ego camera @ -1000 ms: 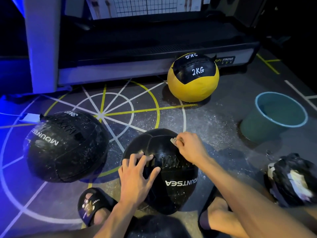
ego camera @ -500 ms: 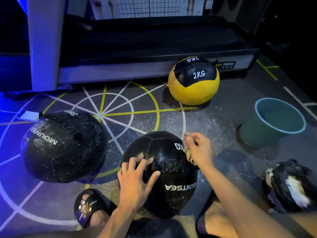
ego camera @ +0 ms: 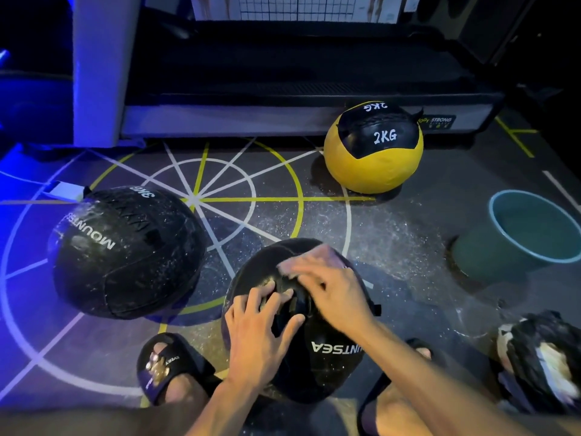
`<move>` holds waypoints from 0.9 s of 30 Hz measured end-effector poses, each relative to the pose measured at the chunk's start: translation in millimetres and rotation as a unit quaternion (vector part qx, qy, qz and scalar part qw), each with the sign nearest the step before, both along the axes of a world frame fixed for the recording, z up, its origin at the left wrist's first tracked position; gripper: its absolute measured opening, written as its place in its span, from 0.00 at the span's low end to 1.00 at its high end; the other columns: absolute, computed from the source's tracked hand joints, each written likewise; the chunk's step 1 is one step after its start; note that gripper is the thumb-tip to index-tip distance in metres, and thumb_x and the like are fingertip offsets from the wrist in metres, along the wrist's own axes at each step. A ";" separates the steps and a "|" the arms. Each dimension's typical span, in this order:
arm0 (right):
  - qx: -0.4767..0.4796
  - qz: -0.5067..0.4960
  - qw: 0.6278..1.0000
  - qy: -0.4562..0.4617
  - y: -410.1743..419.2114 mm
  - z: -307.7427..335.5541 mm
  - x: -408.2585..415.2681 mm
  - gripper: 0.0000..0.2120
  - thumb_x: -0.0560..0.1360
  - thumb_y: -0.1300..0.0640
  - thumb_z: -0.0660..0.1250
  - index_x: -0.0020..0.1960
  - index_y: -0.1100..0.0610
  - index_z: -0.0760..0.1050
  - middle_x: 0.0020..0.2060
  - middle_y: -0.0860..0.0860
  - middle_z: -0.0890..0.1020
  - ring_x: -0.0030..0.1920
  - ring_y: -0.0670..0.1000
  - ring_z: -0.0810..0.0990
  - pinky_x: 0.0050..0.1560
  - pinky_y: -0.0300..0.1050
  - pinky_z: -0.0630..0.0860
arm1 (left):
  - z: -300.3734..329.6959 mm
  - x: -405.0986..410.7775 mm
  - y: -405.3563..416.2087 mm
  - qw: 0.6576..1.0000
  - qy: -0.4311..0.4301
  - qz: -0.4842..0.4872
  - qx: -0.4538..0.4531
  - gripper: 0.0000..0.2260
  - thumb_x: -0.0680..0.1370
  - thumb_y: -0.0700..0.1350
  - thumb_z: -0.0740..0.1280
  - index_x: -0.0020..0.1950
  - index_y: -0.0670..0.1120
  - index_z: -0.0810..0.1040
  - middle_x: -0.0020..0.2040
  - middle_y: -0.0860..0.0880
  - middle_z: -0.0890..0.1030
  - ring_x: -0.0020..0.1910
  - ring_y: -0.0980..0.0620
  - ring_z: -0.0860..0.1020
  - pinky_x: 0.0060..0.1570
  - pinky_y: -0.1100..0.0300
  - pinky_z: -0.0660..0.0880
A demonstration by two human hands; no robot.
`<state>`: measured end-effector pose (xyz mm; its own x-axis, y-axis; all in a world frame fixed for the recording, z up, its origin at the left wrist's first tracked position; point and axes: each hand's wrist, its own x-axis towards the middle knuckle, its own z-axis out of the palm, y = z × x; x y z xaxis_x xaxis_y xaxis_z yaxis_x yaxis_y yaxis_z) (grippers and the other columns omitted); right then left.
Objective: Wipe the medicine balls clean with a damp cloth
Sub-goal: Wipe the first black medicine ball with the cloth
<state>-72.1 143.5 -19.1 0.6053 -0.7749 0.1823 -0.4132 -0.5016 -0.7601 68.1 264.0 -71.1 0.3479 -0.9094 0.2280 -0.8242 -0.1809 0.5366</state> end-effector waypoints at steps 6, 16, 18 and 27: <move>-0.004 -0.041 0.994 0.103 -69.0 2.6 8.1 0.12 0.83 0.58 0.66 0.62 0.49 0.83 0.54 0.47 0.86 0.44 0.37 0.81 0.57 0.45 0.81 | -0.2 0.8 0.7 1.000 0.010 -0.008 0.007 0.17 0.77 0.68 0.64 0.62 0.64 0.76 0.64 0.60 0.72 0.57 0.53 0.69 0.56 0.52 0.67; 0.055 0.002 0.988 0.141 -75.3 1.4 45.1 0.11 0.83 0.53 0.64 0.60 0.44 0.82 0.51 0.44 0.85 0.44 0.40 0.80 0.57 0.46 0.79 | -2.3 9.9 7.5 0.999 0.025 -0.023 0.004 0.18 0.78 0.70 0.62 0.63 0.65 0.76 0.65 0.61 0.71 0.59 0.54 0.69 0.57 0.51 0.67; 0.066 -0.045 0.991 0.106 -73.2 2.8 40.7 0.11 0.83 0.54 0.64 0.60 0.45 0.83 0.53 0.43 0.85 0.45 0.35 0.78 0.59 0.43 0.78 | -1.5 11.4 7.2 0.999 0.025 -0.020 0.007 0.19 0.78 0.71 0.62 0.63 0.64 0.77 0.65 0.61 0.71 0.59 0.55 0.69 0.57 0.51 0.67; 0.114 -0.072 0.991 0.014 -33.4 -17.7 -50.4 0.12 0.81 0.60 0.67 0.55 0.44 0.84 0.50 0.37 0.86 0.54 0.40 0.84 0.59 0.41 0.79 | 1.9 72.5 -0.1 0.993 0.114 0.017 0.025 0.23 0.75 0.71 0.62 0.65 0.62 0.77 0.65 0.59 0.73 0.61 0.54 0.69 0.59 0.48 0.68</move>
<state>-122.4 110.1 -36.8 0.4873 -0.8730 -0.0222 -0.4903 -0.2525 -0.8341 140.6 263.9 -69.2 0.4168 -0.9041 0.0938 -0.6747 -0.2386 0.6985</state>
